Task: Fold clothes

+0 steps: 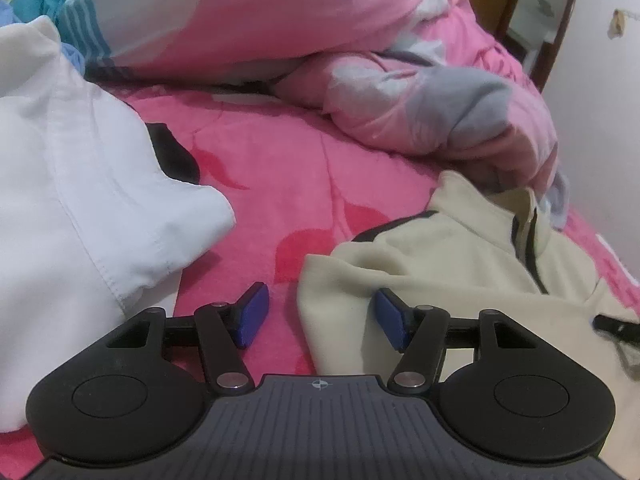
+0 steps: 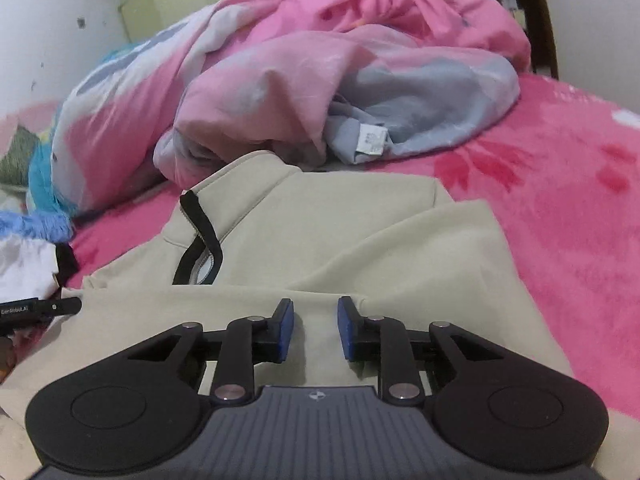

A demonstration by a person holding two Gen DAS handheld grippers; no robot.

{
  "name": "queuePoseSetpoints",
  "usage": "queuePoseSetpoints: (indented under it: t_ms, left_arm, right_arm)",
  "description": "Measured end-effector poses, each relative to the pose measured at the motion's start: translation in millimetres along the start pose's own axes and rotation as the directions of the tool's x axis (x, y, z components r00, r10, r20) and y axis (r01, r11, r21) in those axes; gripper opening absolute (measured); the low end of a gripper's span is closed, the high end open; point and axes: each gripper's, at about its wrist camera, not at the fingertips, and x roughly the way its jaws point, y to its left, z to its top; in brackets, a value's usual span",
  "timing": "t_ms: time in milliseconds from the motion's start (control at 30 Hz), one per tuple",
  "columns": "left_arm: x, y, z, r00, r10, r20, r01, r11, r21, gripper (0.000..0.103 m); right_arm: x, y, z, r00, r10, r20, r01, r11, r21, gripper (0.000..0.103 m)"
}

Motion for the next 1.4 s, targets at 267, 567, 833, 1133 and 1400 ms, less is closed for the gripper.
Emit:
queuePoseSetpoints:
  t_ms: [267,567,833,1133,1400]
  left_arm:
    - [-22.5,-12.5,13.8,0.996,0.052,0.075,-0.054,0.998,0.027,0.062]
    - [10.3,-60.6,86.2,0.978,-0.207,0.013,0.206,0.976,0.067,0.075]
    - [128.1,-82.2,95.1,0.945,-0.284,-0.163,0.271,0.957,-0.101,0.074]
    - [155.7,-82.6,83.1,0.945,-0.308,-0.109,0.288,0.944,-0.161,0.034]
    - [91.4,-112.2,65.7,0.925,-0.377,0.053,0.373,0.925,0.066,0.009]
  right_arm:
    - [-4.2,1.2,5.2,1.0,-0.002,-0.015,0.002,1.0,0.01,0.025]
    - [-23.8,58.1,65.6,0.993,0.111,0.028,-0.11,0.993,-0.05,0.028]
    - [83.8,72.4,80.5,0.986,0.156,-0.061,-0.155,0.988,0.026,0.024]
    - [112.8,51.9,54.8,0.978,0.19,-0.09,-0.18,0.978,0.103,0.021]
    - [112.8,44.7,52.0,0.973,0.219,-0.073,-0.205,0.965,0.165,0.021]
